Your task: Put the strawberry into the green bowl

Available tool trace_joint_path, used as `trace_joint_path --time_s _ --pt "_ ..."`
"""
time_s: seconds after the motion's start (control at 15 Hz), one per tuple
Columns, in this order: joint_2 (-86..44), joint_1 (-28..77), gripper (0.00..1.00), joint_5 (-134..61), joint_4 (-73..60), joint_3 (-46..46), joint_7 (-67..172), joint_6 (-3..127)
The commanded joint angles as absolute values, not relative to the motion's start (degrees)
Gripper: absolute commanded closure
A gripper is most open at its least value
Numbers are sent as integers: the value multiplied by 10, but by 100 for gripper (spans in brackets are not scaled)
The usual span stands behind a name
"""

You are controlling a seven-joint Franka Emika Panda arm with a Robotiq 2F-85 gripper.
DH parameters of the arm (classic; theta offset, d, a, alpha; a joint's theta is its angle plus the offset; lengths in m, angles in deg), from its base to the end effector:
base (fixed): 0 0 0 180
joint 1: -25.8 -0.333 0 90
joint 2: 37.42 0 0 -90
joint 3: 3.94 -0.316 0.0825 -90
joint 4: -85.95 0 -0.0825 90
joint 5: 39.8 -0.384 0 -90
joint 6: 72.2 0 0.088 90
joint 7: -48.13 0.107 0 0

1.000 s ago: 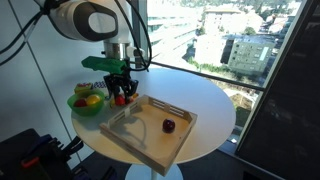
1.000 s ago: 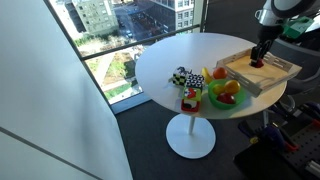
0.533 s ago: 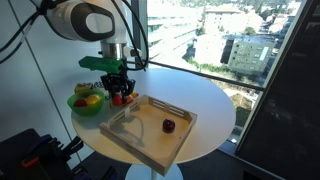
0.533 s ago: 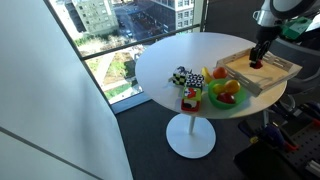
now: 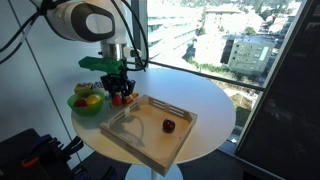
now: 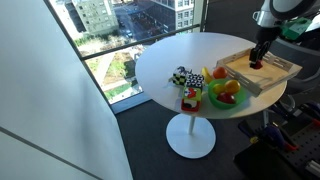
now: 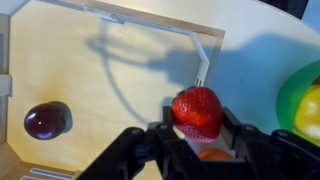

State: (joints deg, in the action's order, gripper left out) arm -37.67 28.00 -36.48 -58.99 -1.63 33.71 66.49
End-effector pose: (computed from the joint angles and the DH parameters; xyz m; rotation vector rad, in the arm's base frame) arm 0.4453 -0.0354 0.2681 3.1003 0.3401 -0.1704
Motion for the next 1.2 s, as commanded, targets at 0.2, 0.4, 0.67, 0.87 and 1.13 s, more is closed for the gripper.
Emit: trace_joint_path --time_s 0.2,0.4,0.67,0.87,1.13 --pt "-392 266 76 -362 -591 -34 343 666" --pt "-399 251 76 -361 -590 -47 345 668" --pt "-404 231 76 -360 -589 -64 346 673" --pt "-410 217 76 -366 -590 -76 338 669" --pt "-415 201 76 -373 -592 -88 329 671"
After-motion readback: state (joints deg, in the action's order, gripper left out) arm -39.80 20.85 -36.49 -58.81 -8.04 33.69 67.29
